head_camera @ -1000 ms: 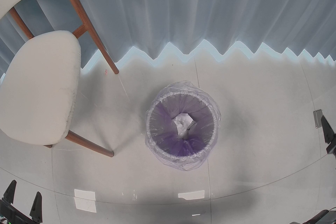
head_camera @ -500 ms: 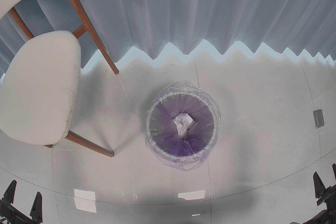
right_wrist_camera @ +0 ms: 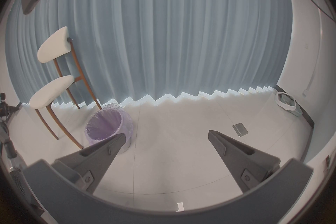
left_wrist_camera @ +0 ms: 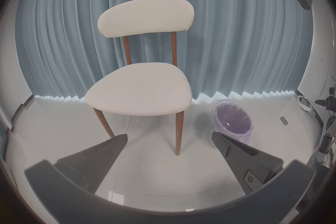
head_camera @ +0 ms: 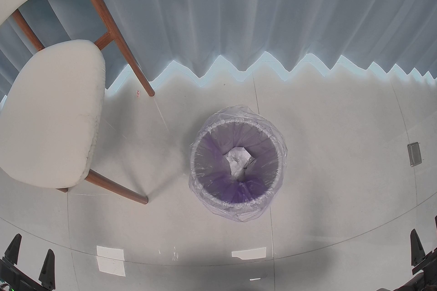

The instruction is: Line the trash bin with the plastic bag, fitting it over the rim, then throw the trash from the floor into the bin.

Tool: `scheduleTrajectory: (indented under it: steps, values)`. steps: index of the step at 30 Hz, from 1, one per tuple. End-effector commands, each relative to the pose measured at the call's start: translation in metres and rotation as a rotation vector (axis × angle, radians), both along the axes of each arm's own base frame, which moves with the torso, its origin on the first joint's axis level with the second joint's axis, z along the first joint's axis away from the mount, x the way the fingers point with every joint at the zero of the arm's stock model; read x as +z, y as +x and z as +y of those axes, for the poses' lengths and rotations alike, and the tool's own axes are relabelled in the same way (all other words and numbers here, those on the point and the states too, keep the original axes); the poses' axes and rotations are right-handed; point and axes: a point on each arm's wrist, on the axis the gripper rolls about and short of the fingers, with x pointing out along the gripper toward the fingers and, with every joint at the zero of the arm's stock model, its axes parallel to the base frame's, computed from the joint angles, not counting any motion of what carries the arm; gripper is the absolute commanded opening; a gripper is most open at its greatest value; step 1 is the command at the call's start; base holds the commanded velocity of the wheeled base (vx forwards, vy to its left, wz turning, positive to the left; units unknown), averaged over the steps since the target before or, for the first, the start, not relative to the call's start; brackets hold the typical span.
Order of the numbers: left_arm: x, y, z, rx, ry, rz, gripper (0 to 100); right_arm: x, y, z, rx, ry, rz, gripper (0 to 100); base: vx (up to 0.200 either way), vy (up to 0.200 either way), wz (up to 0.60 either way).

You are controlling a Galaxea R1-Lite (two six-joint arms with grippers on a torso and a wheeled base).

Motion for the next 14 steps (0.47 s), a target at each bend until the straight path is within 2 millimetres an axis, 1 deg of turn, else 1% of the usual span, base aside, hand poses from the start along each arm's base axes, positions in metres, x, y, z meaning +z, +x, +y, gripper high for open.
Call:
scheduleTrajectory:
  steps: [1, 14]
  values:
    - [-0.0052, 0.0001, 0.0, 0.0, 0.0, 0.001, 100, -0.0052, -0.0002, -0.0002, -0.011, 0.009, -0.004, 100, 0.0, 0.0, 0.0]
    - [-0.0052, 0.0001, 0.0, 0.0, 0.0, 0.001, 100, -0.0055, -0.0002, -0.0002, -0.011, -0.019, 0.0, 100, 0.0, 0.0, 0.0]
